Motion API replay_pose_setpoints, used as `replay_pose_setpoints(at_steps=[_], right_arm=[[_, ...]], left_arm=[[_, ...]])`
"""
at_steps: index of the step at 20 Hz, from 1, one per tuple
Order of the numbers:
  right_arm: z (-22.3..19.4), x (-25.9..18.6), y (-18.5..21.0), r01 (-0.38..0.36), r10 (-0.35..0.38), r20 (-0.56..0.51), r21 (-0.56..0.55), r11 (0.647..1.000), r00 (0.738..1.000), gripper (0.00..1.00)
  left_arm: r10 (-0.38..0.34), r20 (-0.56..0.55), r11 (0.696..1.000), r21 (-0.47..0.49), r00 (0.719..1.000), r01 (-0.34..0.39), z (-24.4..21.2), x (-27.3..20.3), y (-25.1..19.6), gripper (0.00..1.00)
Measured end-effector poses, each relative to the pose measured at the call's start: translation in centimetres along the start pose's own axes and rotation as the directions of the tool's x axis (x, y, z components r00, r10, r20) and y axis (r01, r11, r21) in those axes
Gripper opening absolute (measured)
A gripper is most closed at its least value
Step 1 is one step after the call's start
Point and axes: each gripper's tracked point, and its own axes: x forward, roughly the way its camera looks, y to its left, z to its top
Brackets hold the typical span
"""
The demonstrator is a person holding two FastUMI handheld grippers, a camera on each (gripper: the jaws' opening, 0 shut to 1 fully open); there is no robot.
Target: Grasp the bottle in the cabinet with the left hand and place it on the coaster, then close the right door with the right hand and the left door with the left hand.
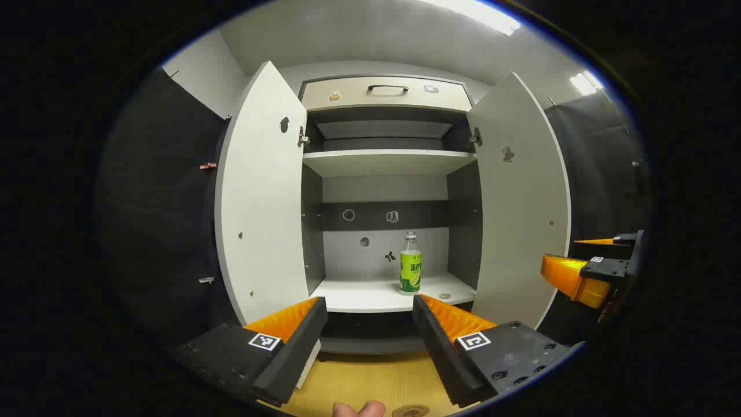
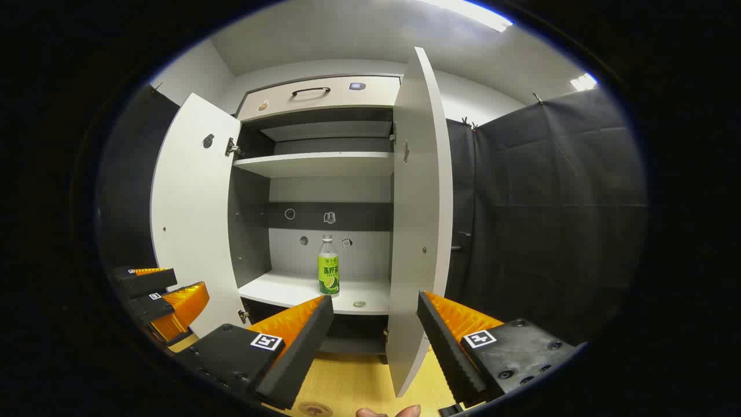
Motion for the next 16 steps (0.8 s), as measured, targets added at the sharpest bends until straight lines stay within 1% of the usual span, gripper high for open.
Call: replay_pose_setpoints(at_steps=[16], right_arm=[[0.05,0.15,0.74,-0.028,0.028,0.0,0.002,1.0,1.0,0.97]], left_arm=[[-0.005,0.006,1.0,0.021,1.0,0.004,0.4,0.16,-0.44,0.95]])
